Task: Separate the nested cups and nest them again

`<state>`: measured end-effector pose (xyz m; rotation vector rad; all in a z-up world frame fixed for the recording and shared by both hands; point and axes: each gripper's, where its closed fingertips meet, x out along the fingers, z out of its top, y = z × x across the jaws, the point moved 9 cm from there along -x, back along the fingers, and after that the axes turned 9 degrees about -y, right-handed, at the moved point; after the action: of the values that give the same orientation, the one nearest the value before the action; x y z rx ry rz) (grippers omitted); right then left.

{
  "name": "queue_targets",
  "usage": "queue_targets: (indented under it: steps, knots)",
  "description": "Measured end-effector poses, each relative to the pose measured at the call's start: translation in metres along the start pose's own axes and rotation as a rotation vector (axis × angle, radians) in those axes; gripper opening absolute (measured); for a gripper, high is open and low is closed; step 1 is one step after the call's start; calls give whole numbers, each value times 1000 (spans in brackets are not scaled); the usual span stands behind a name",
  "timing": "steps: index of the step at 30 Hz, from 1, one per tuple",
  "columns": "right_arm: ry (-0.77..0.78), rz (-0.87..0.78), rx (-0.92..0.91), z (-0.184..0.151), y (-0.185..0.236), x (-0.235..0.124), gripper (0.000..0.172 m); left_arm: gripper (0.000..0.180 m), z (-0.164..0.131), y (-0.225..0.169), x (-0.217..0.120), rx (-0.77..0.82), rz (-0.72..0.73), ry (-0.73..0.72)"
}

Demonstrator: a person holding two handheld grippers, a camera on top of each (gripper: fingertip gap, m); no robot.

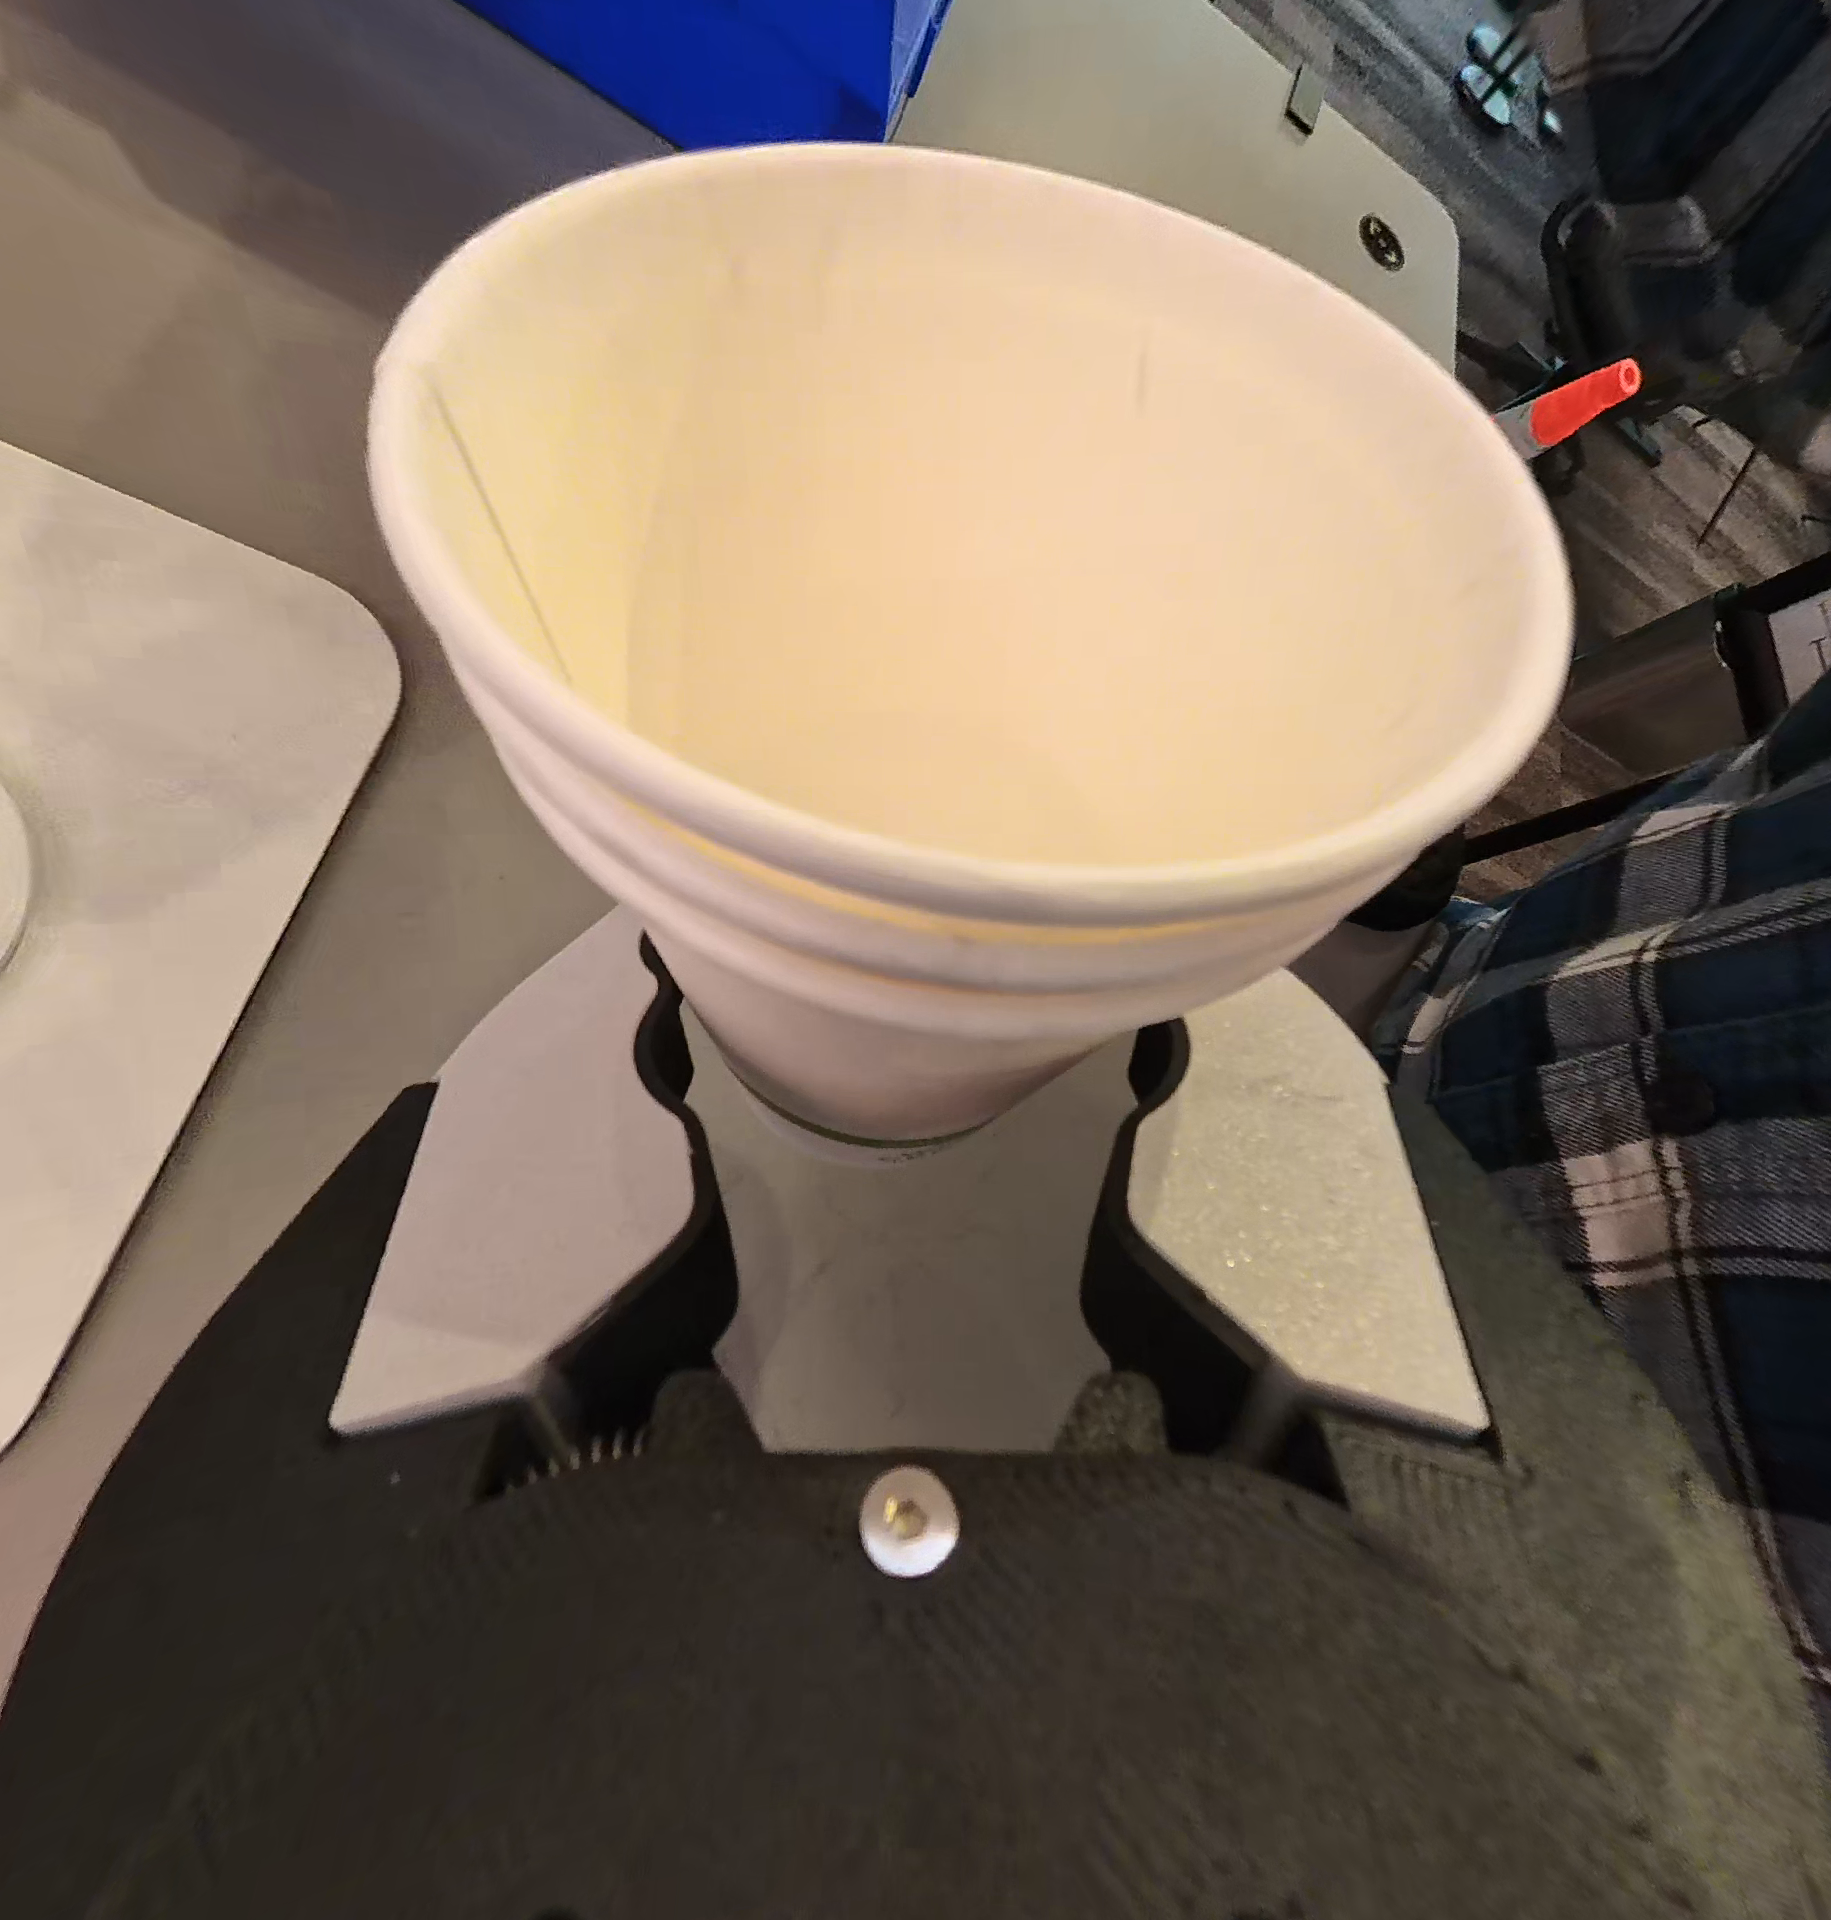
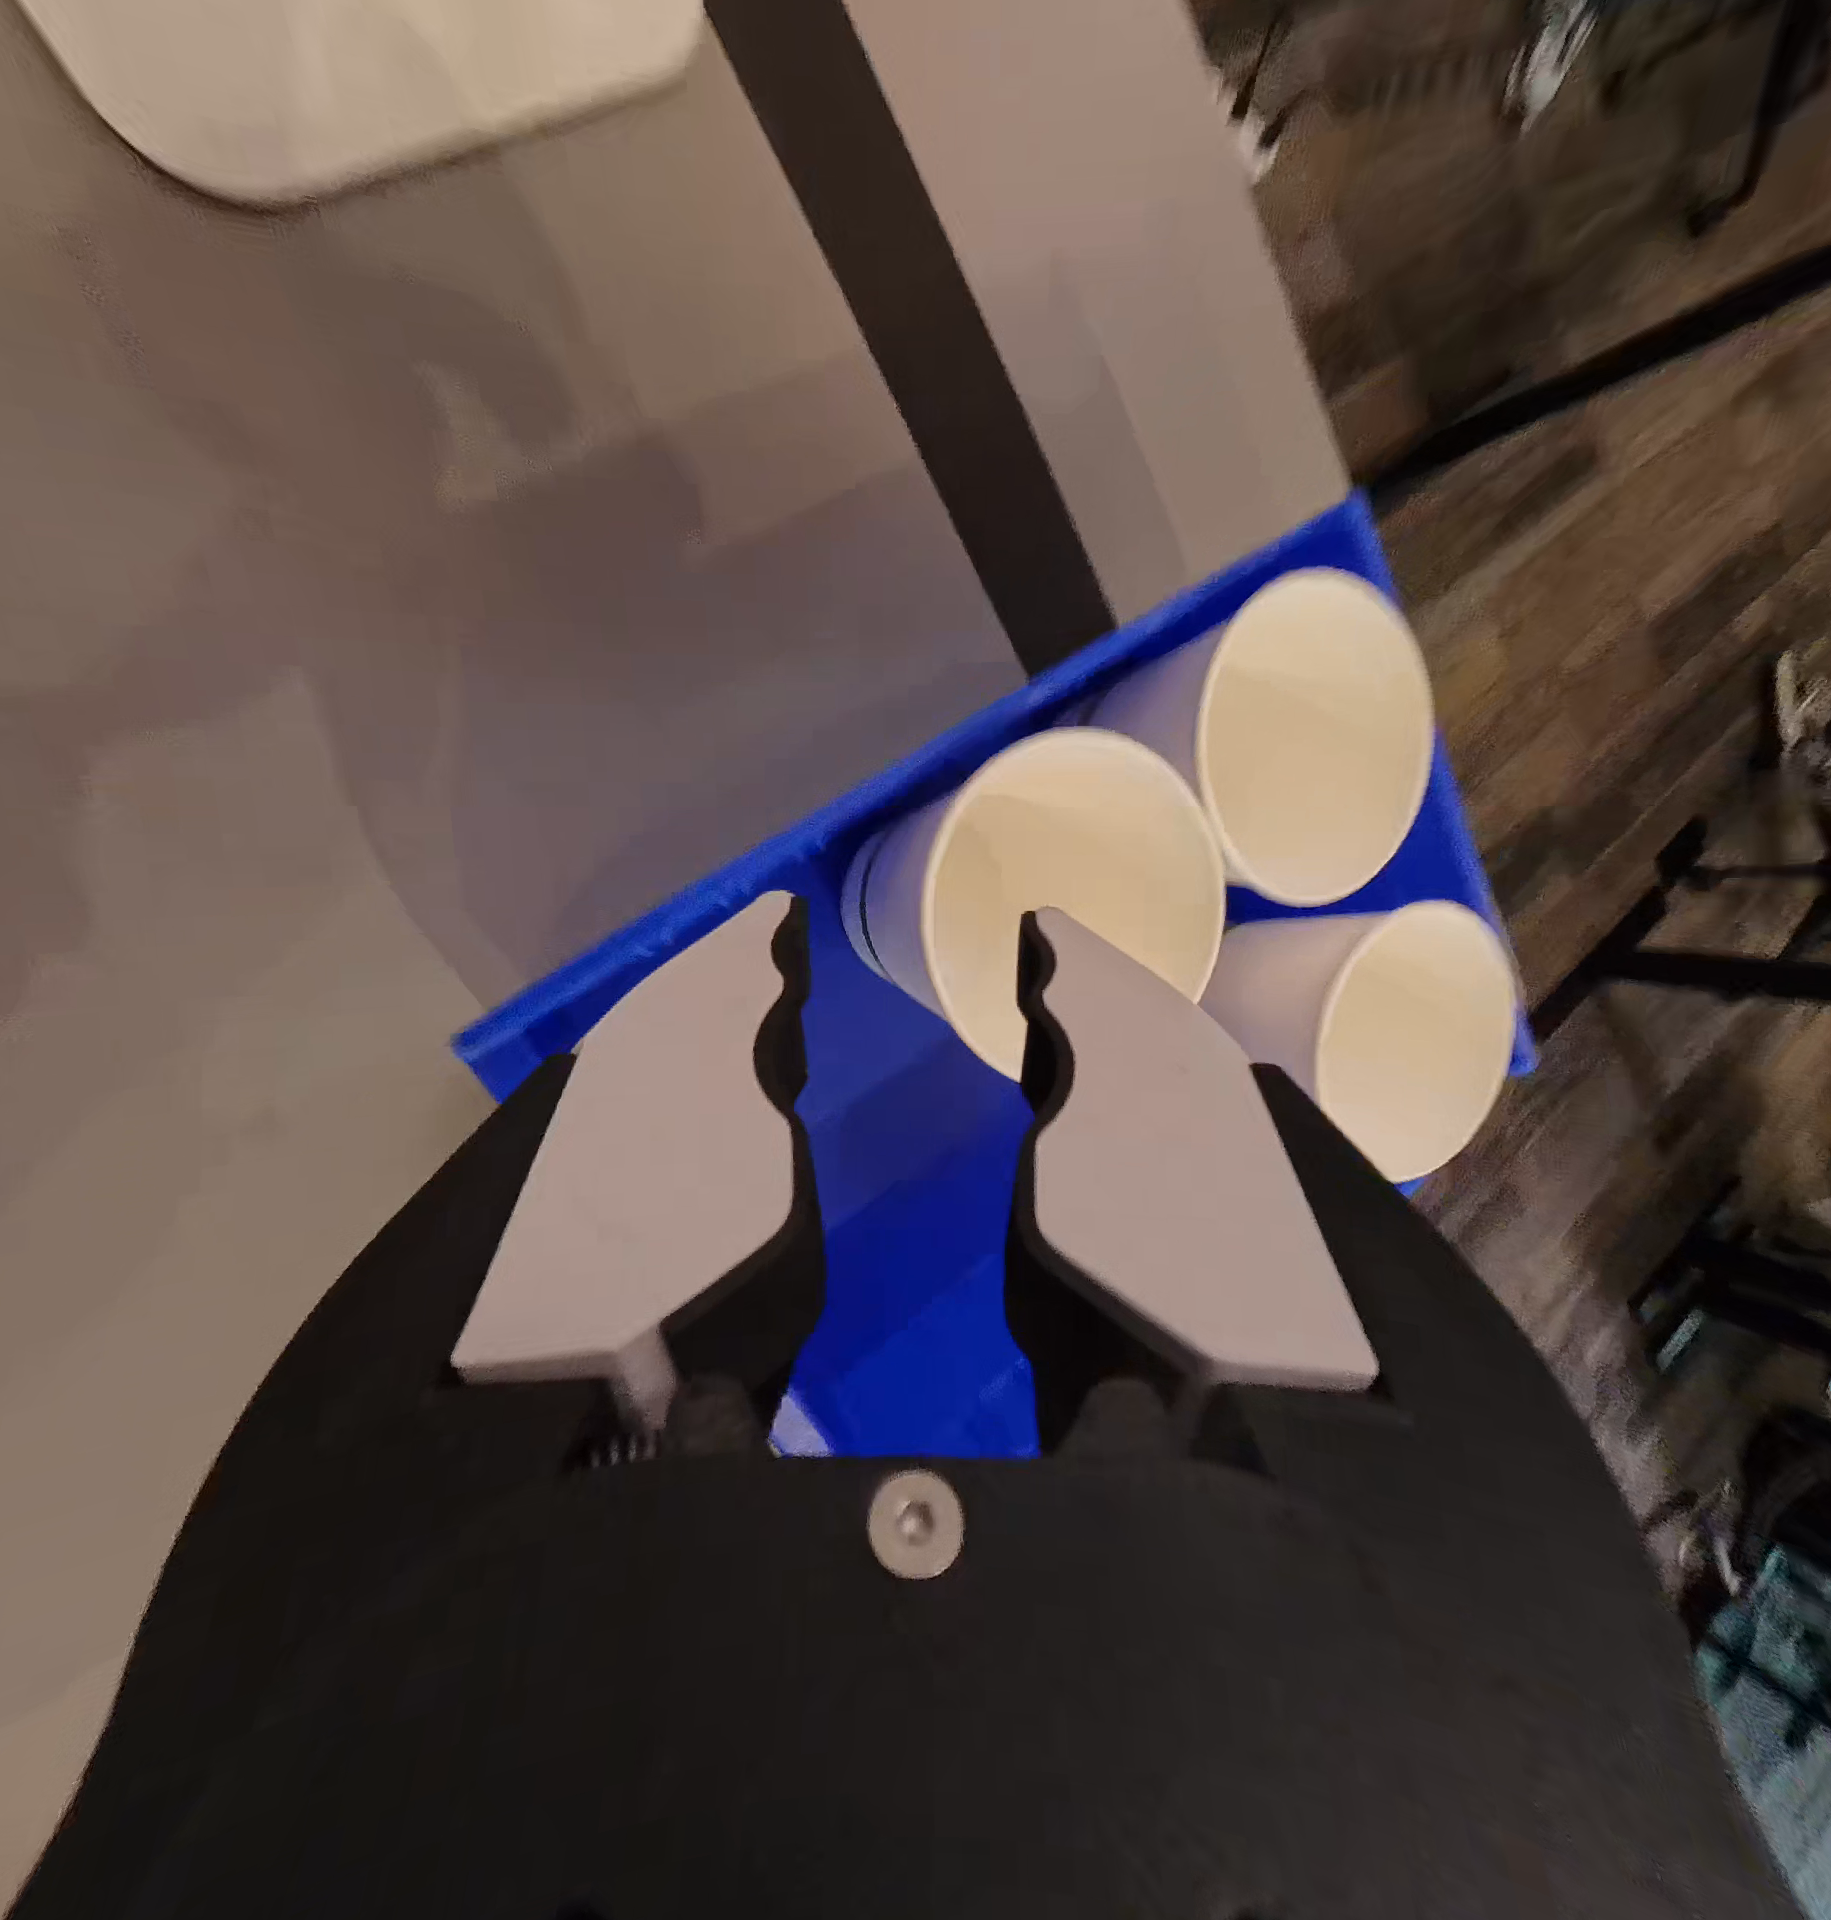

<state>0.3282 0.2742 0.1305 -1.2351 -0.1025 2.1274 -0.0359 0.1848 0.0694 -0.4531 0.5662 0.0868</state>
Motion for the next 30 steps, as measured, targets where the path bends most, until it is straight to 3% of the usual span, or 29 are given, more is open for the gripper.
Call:
queue_targets:
  steps: [3,6,11,16,30]
  knots:
    - [-155,78,-65,45,32,-29,34,84,1,-1,0,-10,-3,-2]
    - [-341,260,-154,95,83,-46,29,84,4,-1,2,-9,-3,7]
    - [-469,490,-254,146,155,-44,24,85,7,-4,5,-1,8,28]
    - [-483,563,-278,163,186,-33,21,84,7,-7,4,24,49,63]
    - [-459,610,-261,167,196,-27,5,84,8,-12,3,37,60,57]
